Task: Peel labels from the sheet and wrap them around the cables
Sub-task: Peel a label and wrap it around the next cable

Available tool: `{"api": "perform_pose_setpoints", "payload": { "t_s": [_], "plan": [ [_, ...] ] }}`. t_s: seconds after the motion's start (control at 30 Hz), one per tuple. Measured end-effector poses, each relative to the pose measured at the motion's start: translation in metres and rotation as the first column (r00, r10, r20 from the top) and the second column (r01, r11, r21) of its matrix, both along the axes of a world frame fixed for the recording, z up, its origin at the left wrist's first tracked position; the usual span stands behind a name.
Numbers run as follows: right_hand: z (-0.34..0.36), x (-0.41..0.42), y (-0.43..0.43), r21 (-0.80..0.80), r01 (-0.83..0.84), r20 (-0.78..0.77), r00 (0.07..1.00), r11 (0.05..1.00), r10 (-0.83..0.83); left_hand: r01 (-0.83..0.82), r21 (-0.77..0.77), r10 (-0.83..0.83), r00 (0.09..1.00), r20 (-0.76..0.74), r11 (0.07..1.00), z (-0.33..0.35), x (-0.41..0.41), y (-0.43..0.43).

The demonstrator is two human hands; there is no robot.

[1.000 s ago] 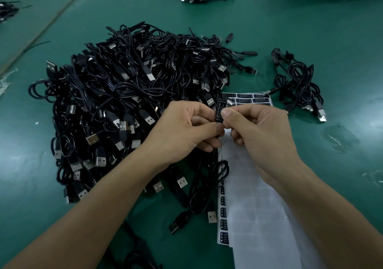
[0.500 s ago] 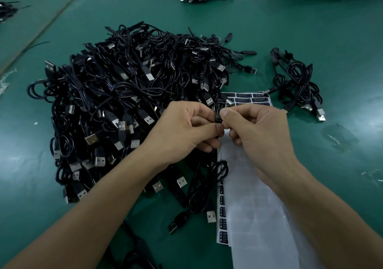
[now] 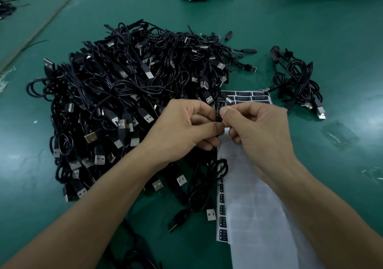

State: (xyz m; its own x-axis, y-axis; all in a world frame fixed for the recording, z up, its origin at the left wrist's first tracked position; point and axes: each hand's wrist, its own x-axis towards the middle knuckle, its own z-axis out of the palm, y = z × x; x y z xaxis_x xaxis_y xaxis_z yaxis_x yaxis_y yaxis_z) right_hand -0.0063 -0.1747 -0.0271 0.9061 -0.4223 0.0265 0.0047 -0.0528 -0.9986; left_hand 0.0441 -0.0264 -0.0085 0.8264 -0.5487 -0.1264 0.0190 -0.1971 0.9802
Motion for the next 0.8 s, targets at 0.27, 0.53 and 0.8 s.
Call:
{"api": "perform_pose_setpoints", "payload": {
  "t_s": [0.27,0.53,0.8],
  "plan": [
    [-0.0013,0.0008,-0.0005,0.004,-0.008,0.012,1.000,1.000,0.008,-0.005,0.000,0.005,1.000,0.009,1.000,-0.0010,0.0003,-0.0006],
    [-0.0027,0.0013,0.0008,-0.028,0.012,0.013,1.000,1.000,-0.012,-0.014,0.007,0.014,1.000,0.023,1.000,0.0013,-0.0015,-0.0008],
    [-0.0028,-0.0002,0.0024,-0.067,0.039,0.018,0.999,0.997,-0.038,-0.047,0.017,0.046,0.998,0.045,0.999,0.0028,-0.0032,-0.0030]
  ]
}}
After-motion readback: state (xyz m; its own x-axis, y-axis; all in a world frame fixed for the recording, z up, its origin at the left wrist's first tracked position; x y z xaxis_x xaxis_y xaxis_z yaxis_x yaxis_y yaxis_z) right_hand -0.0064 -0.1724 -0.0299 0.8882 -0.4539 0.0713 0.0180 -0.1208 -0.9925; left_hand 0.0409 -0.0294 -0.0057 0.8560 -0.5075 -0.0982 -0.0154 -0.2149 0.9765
